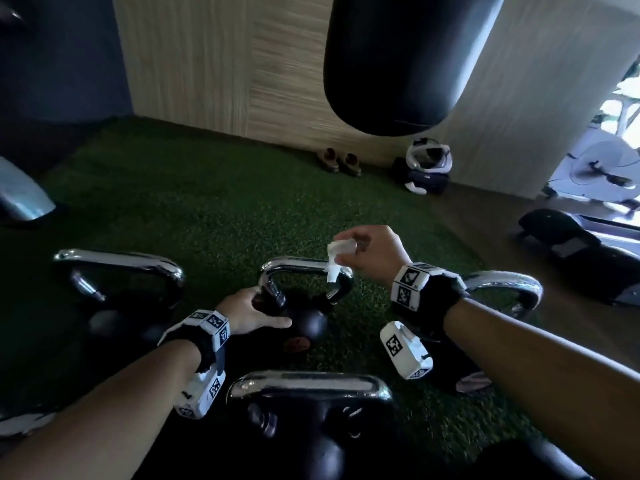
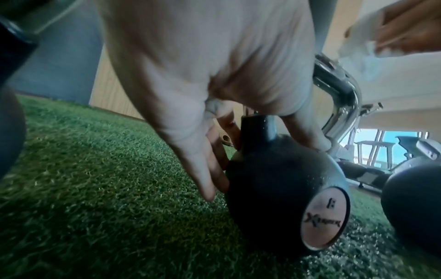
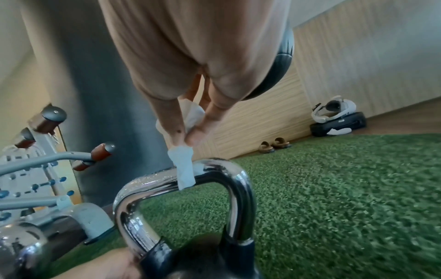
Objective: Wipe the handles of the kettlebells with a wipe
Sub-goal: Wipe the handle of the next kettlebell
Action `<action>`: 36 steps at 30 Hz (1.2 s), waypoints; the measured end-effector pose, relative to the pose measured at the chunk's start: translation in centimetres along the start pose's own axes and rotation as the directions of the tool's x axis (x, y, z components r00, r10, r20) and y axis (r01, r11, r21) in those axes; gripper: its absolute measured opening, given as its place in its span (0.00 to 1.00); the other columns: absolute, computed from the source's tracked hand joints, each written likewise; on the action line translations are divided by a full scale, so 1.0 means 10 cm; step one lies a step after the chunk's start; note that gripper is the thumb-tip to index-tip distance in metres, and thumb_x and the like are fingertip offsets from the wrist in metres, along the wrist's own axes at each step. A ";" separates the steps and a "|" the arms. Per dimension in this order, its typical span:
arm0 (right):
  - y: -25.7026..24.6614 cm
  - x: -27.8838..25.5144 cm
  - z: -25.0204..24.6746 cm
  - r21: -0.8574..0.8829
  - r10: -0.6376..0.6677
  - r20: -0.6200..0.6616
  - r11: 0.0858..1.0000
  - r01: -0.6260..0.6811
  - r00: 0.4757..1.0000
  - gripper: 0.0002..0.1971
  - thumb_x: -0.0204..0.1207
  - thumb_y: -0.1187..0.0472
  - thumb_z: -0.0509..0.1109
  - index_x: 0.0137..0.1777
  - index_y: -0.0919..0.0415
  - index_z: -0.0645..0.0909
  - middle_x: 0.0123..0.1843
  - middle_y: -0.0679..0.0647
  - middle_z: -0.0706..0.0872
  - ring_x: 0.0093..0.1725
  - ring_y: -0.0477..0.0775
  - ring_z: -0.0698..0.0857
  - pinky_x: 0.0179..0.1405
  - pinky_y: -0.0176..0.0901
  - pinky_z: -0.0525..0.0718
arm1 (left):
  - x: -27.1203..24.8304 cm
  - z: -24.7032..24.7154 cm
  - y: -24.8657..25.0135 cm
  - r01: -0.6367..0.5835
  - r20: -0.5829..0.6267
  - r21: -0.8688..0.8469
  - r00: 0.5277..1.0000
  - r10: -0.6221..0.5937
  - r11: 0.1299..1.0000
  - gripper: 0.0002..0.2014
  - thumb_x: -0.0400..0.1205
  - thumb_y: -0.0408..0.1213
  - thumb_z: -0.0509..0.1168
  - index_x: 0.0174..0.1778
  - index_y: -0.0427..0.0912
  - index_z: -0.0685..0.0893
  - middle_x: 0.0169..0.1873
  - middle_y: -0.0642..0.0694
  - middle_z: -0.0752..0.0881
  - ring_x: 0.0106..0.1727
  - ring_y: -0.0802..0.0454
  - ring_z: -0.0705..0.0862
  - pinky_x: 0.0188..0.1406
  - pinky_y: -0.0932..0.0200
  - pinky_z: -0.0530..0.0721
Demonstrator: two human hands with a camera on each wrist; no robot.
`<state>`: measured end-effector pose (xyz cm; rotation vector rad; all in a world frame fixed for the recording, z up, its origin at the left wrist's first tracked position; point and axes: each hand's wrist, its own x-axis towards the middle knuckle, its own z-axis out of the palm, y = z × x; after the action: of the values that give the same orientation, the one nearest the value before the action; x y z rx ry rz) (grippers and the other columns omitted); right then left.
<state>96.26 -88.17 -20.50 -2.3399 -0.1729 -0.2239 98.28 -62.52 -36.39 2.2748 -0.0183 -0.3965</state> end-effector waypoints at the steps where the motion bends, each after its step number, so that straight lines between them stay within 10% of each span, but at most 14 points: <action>1: 0.00 0.02 0.04 0.011 -0.019 -0.001 1.000 0.019 1.000 0.15 0.67 0.65 0.85 0.53 0.51 0.93 0.40 0.42 0.90 0.31 0.27 0.83 0.34 0.20 0.76 | -0.01 0.01 0.01 0.002 -0.014 0.036 1.000 -0.001 0.999 0.56 0.46 0.81 0.78 0.71 0.59 0.83 0.67 0.57 0.86 0.67 0.53 0.85 0.70 0.54 0.83; 6: -0.01 -0.01 0.27 -0.080 -0.227 0.003 0.971 0.226 0.974 0.12 0.73 0.64 0.80 0.55 0.53 0.91 0.47 0.44 0.92 0.42 0.35 0.86 0.43 0.19 0.75 | 0.00 0.12 0.10 0.033 -0.084 0.143 0.996 -0.021 0.989 0.58 0.44 0.84 0.75 0.71 0.58 0.82 0.66 0.57 0.86 0.69 0.53 0.84 0.68 0.58 0.81; 10: -0.02 -0.02 0.41 -0.233 -0.339 0.025 0.913 0.336 0.940 0.09 0.77 0.69 0.74 0.54 0.61 0.91 0.52 0.55 0.91 0.55 0.54 0.85 0.57 0.38 0.80 | -0.02 0.14 0.22 0.030 -0.065 0.186 0.998 -0.019 0.982 0.46 0.60 0.73 0.80 0.72 0.55 0.80 0.66 0.57 0.84 0.70 0.52 0.82 0.66 0.62 0.77; 14: 0.05 -0.10 0.53 -0.323 -0.569 0.050 0.768 0.552 0.821 0.14 0.60 0.82 0.79 0.41 0.67 0.91 0.42 0.58 0.90 0.45 0.65 0.89 0.50 0.50 0.91 | -0.02 0.13 0.25 0.036 -0.053 0.192 0.998 -0.027 0.981 0.45 0.65 0.70 0.80 0.76 0.54 0.78 0.70 0.54 0.84 0.74 0.50 0.81 0.72 0.60 0.76; 22: 0.33 -0.03 0.52 -0.412 -0.465 0.068 0.793 0.449 0.883 0.16 0.78 0.74 0.70 0.58 0.56 0.92 0.54 0.50 0.88 0.57 0.56 0.79 0.65 0.43 0.77 | -0.04 0.18 0.19 0.080 -0.037 0.161 0.997 -0.075 0.984 0.51 0.62 0.74 0.78 0.79 0.53 0.77 0.74 0.53 0.82 0.76 0.49 0.80 0.76 0.58 0.75; 26: 0.41 -0.08 0.54 -0.378 -0.438 -0.020 0.835 0.399 0.899 0.13 0.78 0.74 0.71 0.54 0.58 0.92 0.52 0.53 0.89 0.54 0.57 0.81 0.60 0.44 0.78 | 0.00 0.20 0.13 0.119 -0.053 0.148 0.992 -0.113 0.982 0.65 0.45 0.85 0.73 0.79 0.54 0.77 0.73 0.52 0.84 0.74 0.49 0.81 0.77 0.50 0.78; 31: 0.69 -0.21 0.33 -0.204 -0.033 -0.099 0.979 0.013 0.995 0.10 0.82 0.70 0.70 0.44 0.61 0.91 0.38 0.48 0.86 0.35 0.44 0.82 0.34 0.25 0.74 | -0.02 0.22 0.09 0.098 -0.061 0.150 0.994 -0.090 0.984 0.66 0.43 0.88 0.70 0.78 0.55 0.78 0.71 0.53 0.85 0.72 0.49 0.83 0.75 0.52 0.79; 36: 0.74 -0.13 0.42 -0.054 0.182 -0.178 0.979 -0.195 0.967 0.12 0.83 0.66 0.68 0.41 0.60 0.91 0.31 0.51 0.83 0.30 0.47 0.79 0.25 0.31 0.70 | 0.01 0.23 0.05 0.032 -0.063 0.125 0.998 -0.024 0.992 0.63 0.47 0.88 0.70 0.79 0.59 0.77 0.71 0.56 0.85 0.73 0.52 0.83 0.77 0.52 0.78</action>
<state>96.87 -90.41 -28.75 -2.3750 0.1447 -0.3407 97.77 -64.53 -37.51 2.4134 0.0206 -0.3480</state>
